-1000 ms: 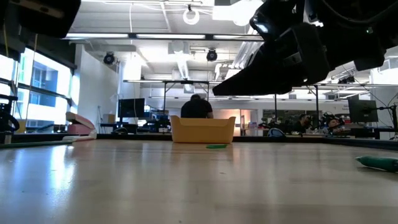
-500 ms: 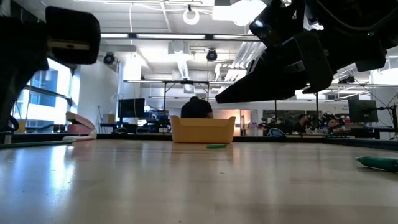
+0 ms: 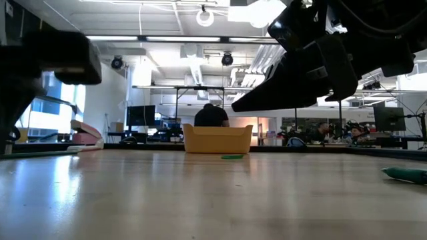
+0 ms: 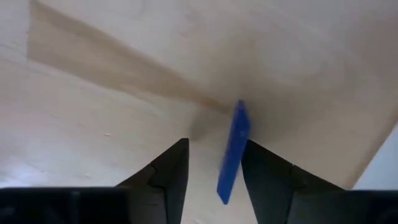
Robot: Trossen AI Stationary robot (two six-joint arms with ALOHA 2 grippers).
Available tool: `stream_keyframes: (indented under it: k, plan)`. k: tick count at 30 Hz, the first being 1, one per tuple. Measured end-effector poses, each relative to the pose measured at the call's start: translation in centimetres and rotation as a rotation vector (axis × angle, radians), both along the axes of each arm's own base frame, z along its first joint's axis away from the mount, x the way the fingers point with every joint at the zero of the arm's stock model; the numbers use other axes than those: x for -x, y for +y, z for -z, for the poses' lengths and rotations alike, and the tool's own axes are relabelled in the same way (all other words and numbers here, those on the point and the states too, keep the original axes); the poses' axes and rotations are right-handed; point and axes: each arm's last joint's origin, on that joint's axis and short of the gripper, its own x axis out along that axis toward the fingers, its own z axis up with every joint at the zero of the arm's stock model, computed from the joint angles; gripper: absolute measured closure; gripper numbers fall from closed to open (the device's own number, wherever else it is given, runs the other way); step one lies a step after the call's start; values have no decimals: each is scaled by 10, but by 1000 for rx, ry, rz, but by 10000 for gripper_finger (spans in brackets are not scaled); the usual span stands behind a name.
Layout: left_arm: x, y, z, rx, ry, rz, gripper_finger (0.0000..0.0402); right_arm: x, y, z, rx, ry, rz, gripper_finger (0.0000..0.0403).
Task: Sort crayons/erasers/pens/pencils in bins
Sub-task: Put the blue eraser into the white bin
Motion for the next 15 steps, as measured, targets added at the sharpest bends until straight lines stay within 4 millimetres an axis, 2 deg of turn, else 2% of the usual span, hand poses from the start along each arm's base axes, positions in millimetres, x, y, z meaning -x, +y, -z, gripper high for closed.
stream_keyframes:
  k: [8, 15]
  plan:
    - [-1, 2, 0, 1, 2, -6, 294, 0, 0, 0, -1, -1, 0, 403]
    - [-1, 2, 0, -7, -4, -4, 355, 0, 0, 0, -1, -1, 0, 403]
